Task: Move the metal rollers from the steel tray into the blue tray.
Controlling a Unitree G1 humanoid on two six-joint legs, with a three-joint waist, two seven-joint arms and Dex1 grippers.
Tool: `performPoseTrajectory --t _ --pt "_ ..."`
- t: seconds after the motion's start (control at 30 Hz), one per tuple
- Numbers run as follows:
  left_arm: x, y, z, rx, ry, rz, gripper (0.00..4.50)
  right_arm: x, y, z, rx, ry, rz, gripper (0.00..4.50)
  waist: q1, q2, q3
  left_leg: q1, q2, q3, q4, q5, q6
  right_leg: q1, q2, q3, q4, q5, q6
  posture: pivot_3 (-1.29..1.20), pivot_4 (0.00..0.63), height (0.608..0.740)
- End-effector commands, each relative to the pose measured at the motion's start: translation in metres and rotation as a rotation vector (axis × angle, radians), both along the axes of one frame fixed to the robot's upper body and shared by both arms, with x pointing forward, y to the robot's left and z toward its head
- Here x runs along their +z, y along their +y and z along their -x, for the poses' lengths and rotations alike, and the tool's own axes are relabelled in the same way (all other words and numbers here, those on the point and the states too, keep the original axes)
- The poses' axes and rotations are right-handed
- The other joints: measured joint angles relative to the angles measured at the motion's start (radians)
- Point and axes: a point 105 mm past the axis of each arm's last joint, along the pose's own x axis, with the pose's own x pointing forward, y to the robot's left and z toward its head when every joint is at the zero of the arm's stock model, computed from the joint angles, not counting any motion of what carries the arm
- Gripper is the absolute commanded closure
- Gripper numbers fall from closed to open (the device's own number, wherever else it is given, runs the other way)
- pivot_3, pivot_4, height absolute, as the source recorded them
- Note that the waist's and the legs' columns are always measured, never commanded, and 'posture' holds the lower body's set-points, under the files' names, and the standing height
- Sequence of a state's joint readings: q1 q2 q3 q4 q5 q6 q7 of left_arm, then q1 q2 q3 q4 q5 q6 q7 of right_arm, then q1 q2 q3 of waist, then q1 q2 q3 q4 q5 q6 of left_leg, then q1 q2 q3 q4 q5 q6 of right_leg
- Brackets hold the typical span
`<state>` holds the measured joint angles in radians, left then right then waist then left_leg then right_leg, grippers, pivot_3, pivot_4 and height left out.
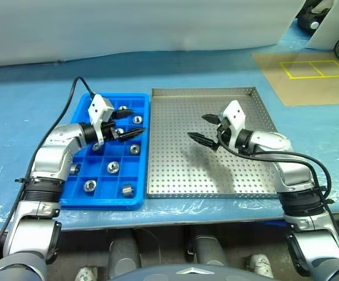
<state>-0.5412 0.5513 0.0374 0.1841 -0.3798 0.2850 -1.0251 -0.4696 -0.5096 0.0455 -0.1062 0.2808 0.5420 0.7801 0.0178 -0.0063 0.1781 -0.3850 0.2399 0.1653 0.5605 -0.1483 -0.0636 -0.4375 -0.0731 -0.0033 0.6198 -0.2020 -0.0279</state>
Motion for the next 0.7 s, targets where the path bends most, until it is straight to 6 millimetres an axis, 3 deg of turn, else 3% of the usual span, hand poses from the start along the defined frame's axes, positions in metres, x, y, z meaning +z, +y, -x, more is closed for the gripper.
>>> performPoseTrajectory --t 0.03,0.7 --pt "0.016 0.003 0.001 0.001 -0.062 0.003 0.26 0.015 -0.001 -0.001 -0.001 -0.046 -0.021 0.17 0.000 0.000 0.000 0.000 0.000 0.000 0.000 0.000 0.000 0.000 0.000 0.000 0.000 0.000 0.000 -0.21 0.150 0.740" --pt "0.025 0.002 0.006 0.001 -0.073 0.003 0.26 0.012 0.014 -0.003 0.028 -0.035 -0.061 0.17 0.004 0.000 0.000 0.000 0.000 0.000 0.000 0.000 0.000 0.000 0.000 0.000 0.000 0.000 0.000 -0.15 0.150 0.740"
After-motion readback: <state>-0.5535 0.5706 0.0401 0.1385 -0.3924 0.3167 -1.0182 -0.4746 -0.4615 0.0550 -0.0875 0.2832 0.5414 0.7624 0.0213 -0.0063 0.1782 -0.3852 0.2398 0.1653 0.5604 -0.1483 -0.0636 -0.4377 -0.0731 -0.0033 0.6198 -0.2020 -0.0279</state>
